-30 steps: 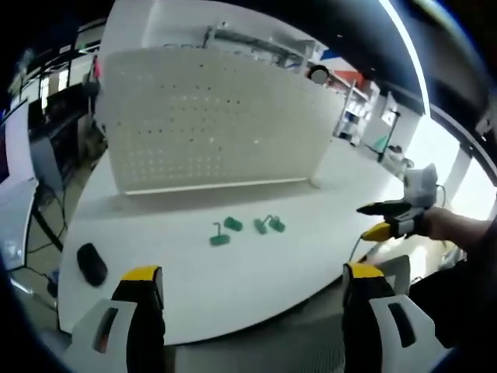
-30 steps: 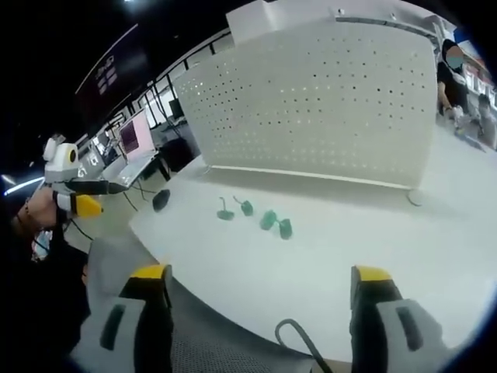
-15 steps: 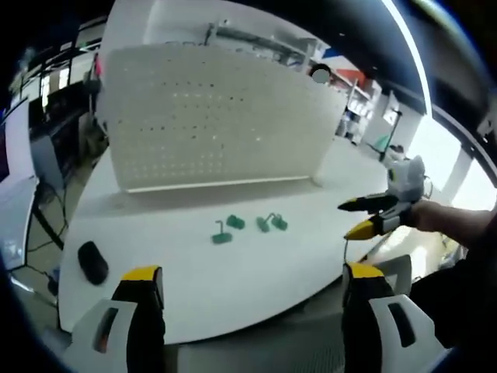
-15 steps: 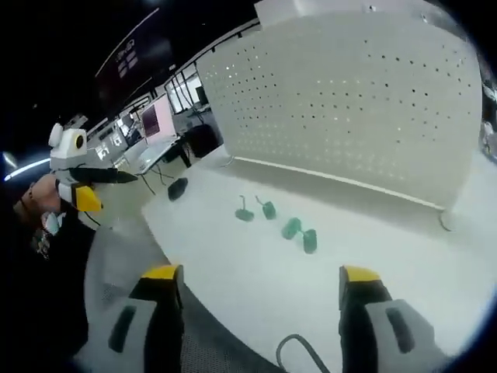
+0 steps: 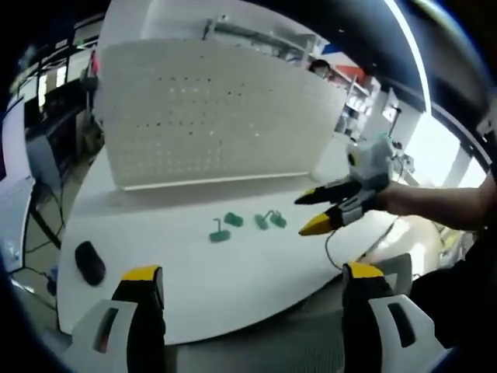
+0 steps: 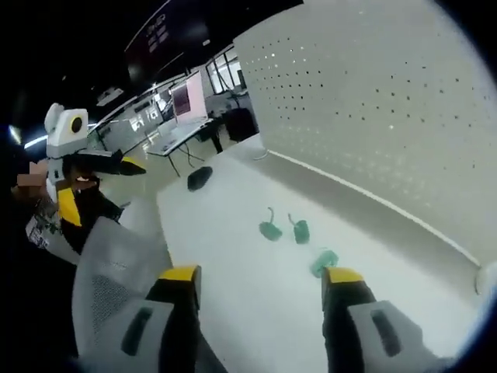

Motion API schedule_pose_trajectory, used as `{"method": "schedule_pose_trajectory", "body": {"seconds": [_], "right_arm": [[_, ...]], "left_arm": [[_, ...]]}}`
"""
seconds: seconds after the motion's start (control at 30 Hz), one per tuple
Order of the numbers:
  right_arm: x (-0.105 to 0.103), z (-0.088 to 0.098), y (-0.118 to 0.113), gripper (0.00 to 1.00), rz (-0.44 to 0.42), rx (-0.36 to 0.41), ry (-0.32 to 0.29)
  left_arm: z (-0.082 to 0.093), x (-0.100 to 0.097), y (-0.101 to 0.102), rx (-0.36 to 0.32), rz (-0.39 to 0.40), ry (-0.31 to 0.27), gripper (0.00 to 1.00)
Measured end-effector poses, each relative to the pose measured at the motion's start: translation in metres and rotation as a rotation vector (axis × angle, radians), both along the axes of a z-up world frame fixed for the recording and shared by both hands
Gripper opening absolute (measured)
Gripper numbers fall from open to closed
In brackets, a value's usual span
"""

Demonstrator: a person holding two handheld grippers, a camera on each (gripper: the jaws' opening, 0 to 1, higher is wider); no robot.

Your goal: Insert the hook assembly into the mounting plate slot until the hook locks in place.

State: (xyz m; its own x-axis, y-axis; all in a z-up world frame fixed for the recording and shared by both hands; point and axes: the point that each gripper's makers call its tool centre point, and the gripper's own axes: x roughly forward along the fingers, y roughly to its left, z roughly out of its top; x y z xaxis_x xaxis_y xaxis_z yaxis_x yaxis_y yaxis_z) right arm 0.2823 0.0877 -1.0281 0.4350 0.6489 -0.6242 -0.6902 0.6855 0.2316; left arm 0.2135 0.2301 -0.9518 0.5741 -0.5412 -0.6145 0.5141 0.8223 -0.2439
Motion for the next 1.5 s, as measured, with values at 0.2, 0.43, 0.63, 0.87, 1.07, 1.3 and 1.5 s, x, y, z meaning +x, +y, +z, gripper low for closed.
{"method": "schedule_pose_trajectory", "body": {"seconds": [0.2, 0.43, 0.63, 0.87, 1.07, 1.3, 1.5], "right_arm": [[0.02, -0.022, -0.009, 0.54, -0.036, -0.029, 0.031], [0.03, -0.047, -0.023, 0.53, -0.046, -0.102, 0.054], [0.04, -0.065, -0.033, 0.45, -0.063, -0.147, 0.079], [0.053, -0.081, -0.045, 0.33, -0.063, -0.249, 0.061], [0.063, -0.085, -0.05, 0.23, -0.055, -0.305, 0.033], [0.063, -0.089, -0.052, 0.1, -0.023, -0.346, 0.021], [0.066, -0.093, -0.056, 0.04, -0.027, -0.362, 0.031]], "left_arm": [[-0.003, 0.0, 0.001, 0.005, -0.002, 0.013, 0.97], [-0.008, 0.0, 0.001, 0.005, 0.0, 0.027, 0.97], [-0.012, -0.001, 0.002, 0.003, 0.0, 0.041, 0.97], [-0.014, -0.002, 0.006, 0.007, 0.003, 0.049, 0.96], [-0.017, -0.003, 0.01, 0.013, 0.007, 0.06, 0.96], [-0.019, -0.002, 0.01, 0.012, 0.008, 0.065, 0.96], [-0.019, 0.001, 0.011, 0.011, 0.009, 0.067, 0.96]]}}
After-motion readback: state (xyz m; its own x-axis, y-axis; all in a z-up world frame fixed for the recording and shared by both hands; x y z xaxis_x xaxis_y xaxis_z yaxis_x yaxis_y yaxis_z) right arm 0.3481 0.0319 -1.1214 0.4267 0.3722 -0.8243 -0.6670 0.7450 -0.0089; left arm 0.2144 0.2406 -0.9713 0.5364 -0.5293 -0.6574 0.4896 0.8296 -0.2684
